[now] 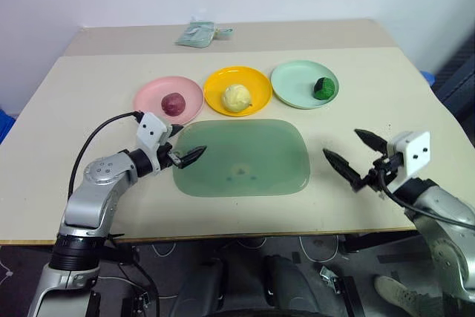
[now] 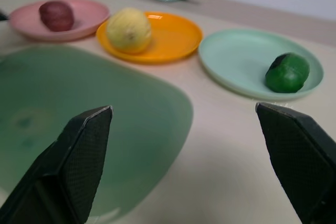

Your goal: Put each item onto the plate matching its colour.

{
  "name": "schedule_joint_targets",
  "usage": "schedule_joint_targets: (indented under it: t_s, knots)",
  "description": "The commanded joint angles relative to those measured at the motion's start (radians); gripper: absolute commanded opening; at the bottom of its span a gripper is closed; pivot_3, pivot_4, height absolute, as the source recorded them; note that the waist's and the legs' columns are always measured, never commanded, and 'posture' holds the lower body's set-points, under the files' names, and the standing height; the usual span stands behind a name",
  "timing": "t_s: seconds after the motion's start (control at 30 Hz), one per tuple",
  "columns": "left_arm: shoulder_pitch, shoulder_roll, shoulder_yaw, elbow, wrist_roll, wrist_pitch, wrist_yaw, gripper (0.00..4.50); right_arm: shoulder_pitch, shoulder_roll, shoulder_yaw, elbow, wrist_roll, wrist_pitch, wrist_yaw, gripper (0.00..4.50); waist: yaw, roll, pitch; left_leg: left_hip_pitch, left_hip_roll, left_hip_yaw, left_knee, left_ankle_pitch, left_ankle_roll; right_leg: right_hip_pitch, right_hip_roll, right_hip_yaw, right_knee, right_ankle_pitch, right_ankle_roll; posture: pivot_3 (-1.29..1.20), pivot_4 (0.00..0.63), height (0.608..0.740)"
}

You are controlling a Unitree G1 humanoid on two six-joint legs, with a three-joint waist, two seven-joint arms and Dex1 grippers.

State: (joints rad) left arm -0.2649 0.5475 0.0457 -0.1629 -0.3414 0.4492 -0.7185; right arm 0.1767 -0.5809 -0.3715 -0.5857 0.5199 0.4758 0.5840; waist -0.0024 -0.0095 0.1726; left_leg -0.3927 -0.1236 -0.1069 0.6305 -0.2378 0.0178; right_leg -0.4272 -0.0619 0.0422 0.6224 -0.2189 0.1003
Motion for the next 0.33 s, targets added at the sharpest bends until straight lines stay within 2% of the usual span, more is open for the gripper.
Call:
schedule_joint_targets:
  t_s: [0.03,0.17,0.33]
  knots:
    - [0.017,0.007,0.033,-0.066,-0.041,0.0,-0.013,4.5,0.072,-0.025,-0.07,-0.088,0.027,-0.002,0.019,4.44,0.005,0.0,0.0,0.0,0.0,0.0,0.0,0.0,0.0,0.0,0.0,0.0,-0.001,0.0,0.0,0.0,0.15,0.74]
    - [0.036,0.01,0.055,-0.116,-0.083,0.022,-0.014,4.5,0.147,-0.026,-0.105,-0.113,0.029,-0.012,0.023,4.44,0.016,0.0,0.0,0.0,0.0,0.0,0.001,0.0,0.0,0.001,0.0,0.0,-0.002,0.0,0.0,0.0,0.15,0.74]
    - [0.054,0.009,0.049,-0.132,-0.098,0.017,-0.022,4.5,0.141,-0.029,-0.094,-0.08,0.013,-0.024,0.025,4.44,0.017,0.0,0.0,0.0,0.0,0.0,0.001,-0.001,-0.002,0.003,0.0,-0.001,-0.004,-0.002,-0.003,0.0,0.15,0.74]
